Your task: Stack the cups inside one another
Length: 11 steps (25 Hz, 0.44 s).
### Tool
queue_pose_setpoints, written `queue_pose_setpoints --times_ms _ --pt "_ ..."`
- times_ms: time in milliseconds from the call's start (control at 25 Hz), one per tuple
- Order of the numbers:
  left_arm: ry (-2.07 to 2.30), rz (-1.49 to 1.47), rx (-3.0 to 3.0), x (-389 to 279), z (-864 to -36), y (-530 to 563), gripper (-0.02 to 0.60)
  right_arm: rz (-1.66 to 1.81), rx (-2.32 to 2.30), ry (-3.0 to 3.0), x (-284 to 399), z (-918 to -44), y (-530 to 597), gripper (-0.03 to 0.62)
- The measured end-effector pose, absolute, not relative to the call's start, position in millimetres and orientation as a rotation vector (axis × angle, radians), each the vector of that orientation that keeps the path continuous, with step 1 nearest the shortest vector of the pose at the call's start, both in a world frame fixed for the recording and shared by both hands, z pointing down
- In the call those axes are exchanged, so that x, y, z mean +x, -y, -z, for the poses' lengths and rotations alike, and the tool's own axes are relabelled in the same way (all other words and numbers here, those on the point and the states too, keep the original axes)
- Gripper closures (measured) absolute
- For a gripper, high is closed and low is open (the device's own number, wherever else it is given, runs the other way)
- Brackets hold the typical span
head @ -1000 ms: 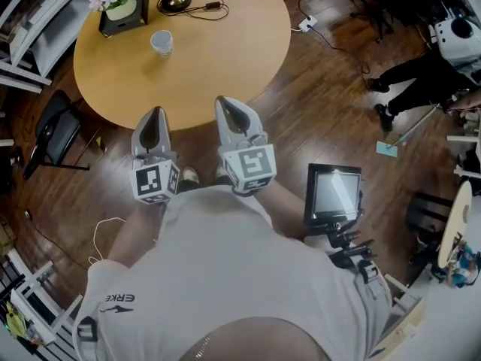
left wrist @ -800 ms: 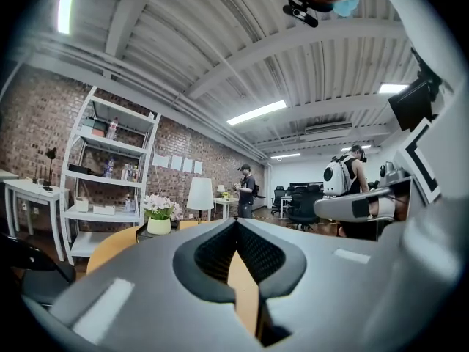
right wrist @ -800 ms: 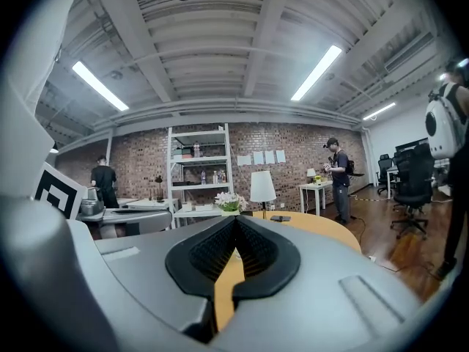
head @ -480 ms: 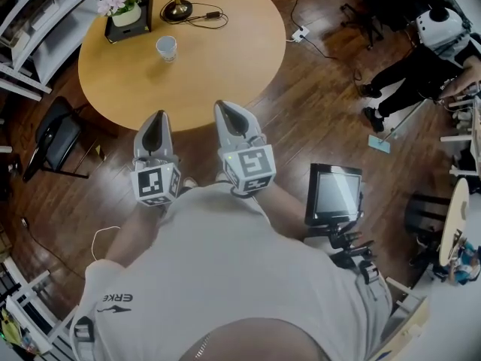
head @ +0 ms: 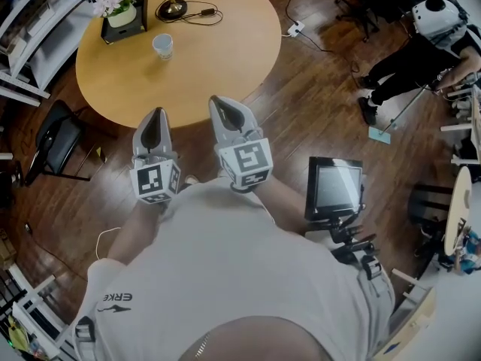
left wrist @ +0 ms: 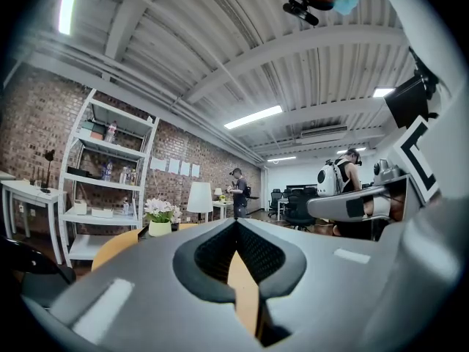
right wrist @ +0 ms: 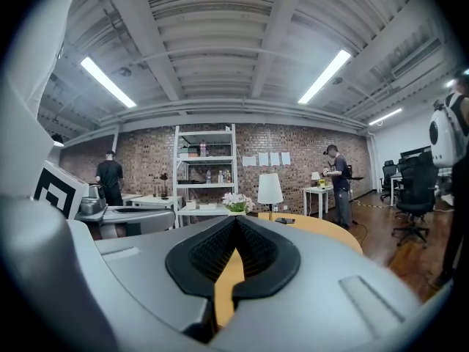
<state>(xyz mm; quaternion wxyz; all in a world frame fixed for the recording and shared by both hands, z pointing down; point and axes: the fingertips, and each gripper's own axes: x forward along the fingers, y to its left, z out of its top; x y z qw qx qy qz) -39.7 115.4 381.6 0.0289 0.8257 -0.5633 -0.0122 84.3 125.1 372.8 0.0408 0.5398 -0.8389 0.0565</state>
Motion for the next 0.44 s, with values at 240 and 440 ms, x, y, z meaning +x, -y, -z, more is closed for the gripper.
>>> queue_pose_setpoints --times_ms 240,440 --pt "1.751 0.048 2.547 -37 -380 -118 0.58 -0.159 1.651 2.566 88 -372 -128 0.582" --pt "1.77 0.05 2.54 -31 -379 -115 0.58 -0.153 1.646 2.573 95 -371 -124 0.582"
